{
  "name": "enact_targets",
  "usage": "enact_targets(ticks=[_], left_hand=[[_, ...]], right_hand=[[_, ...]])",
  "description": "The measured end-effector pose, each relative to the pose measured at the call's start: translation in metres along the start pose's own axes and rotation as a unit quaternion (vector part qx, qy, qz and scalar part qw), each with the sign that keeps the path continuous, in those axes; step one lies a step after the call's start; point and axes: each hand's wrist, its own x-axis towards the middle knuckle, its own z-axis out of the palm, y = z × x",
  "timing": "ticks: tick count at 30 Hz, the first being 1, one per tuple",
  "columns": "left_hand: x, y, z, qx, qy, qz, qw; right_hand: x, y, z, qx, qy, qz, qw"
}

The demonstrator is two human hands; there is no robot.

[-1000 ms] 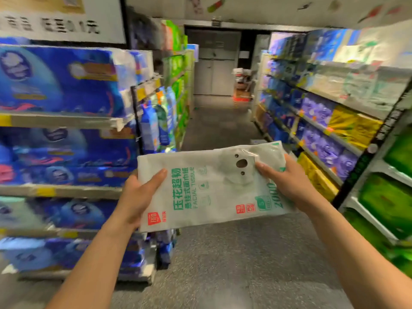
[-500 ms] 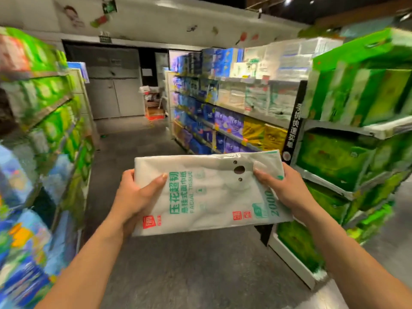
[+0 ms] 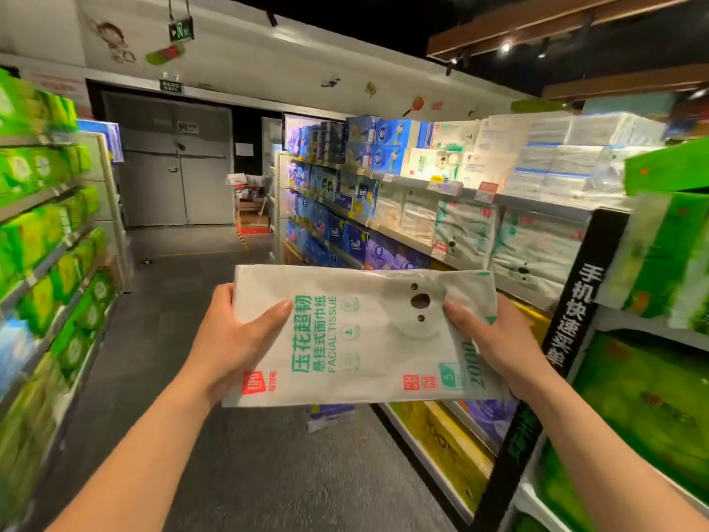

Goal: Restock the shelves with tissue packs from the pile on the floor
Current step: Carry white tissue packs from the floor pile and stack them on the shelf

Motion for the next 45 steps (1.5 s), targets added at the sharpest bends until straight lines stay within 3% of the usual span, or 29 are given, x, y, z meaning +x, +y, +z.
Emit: enact_targets(ticks=[6, 13, 24, 32, 39, 45], left_hand=[[0.191, -0.05, 0.028, 0.031, -0.059, 0.017, 0.998], [0.419, -0.053, 0.081, -0.003, -0.139, 0.062, 0.988], [0.725, -0.103, 0.236, -0.032, -0.16, 0.111, 0.98], [0.932, -0.12, 0.333, -0.084, -0.139, 0.134, 0.978], [1.122, -0.129, 0.421, -0.101, -0.217, 0.205, 0.949], [1.242, -0.078, 0.5, -0.112, -0.262, 0.262, 0.922]], right_hand=[[0.16, 0.038, 0.081, 0.004, 0.038, 0.017, 0.999], [0.349, 0.058, 0.126, 0.03, 0.108, 0.017, 0.994], [0.649, 0.146, 0.143, -0.037, 0.194, -0.014, 0.98], [0.847, 0.143, 0.153, -0.111, 0.215, -0.037, 0.97], [0.977, 0.162, 0.165, -0.129, 0.334, -0.058, 0.932], [1.061, 0.148, 0.149, -0.141, 0.41, -0.059, 0.899]])
